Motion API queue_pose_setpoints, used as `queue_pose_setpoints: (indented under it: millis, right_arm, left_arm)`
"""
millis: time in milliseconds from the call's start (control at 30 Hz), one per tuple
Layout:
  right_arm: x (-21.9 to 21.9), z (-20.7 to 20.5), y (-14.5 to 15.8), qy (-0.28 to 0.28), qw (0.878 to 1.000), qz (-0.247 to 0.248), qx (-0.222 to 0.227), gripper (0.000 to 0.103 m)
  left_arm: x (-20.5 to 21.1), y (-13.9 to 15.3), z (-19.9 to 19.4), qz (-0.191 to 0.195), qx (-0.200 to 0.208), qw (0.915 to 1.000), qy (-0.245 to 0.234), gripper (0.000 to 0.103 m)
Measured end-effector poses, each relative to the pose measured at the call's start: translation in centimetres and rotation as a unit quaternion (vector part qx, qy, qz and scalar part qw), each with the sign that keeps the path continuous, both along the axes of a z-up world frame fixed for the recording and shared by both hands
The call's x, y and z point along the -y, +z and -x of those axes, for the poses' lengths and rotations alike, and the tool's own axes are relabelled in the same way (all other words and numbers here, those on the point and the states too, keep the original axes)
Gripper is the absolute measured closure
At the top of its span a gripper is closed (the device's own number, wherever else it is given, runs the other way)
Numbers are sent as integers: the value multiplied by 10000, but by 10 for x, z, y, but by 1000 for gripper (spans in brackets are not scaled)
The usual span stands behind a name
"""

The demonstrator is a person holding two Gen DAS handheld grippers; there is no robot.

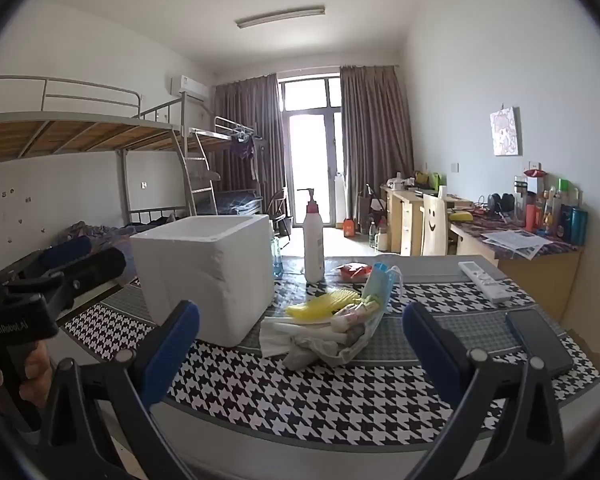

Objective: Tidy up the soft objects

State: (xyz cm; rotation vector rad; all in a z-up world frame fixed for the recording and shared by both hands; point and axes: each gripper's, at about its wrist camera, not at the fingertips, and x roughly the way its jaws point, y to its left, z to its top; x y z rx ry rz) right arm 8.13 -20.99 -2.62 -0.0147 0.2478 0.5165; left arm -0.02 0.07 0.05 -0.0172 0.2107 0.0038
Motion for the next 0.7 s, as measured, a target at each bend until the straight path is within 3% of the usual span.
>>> queue_pose_setpoints:
  millis: [167,700]
  right_arm:
    - [1,-1,0,-41,10000,-3,44,1]
    - [-3,-2,-2,-22,10000,67,55,1]
  left_arm:
    - [2,2,1,5,170,9998,34,1]
    - [-2,-1,0,73,77,9999,-12,1]
